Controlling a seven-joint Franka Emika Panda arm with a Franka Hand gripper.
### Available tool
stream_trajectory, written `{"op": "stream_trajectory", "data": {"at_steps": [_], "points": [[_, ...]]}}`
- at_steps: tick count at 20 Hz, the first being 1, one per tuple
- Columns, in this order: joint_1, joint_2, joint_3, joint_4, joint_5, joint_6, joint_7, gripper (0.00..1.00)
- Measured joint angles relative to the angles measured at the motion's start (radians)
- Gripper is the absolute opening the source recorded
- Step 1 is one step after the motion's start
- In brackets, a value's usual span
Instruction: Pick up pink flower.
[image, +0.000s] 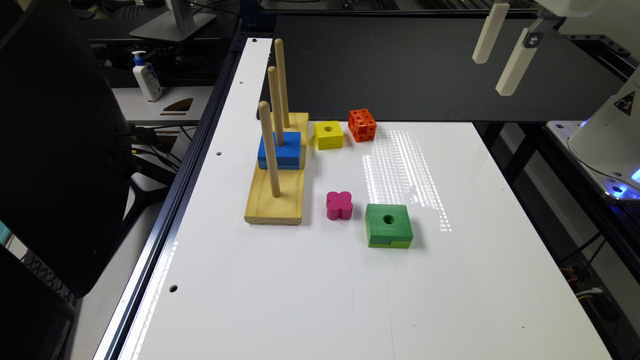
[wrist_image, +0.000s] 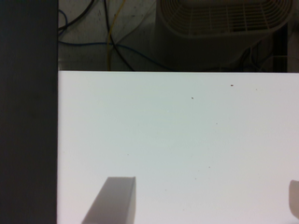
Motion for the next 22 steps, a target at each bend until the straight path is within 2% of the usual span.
{"op": "stream_trajectory", "data": {"at_steps": [9,16,22], "points": [[-0.002,-0.005,0.0,0.001,0.0,0.0,0.0,1.0],[0.004,-0.005,0.003,0.006,0.0011,0.01,0.0,1.0],[0.016,0.004,0.005,0.007,0.0033,0.039,0.005,1.0]]}}
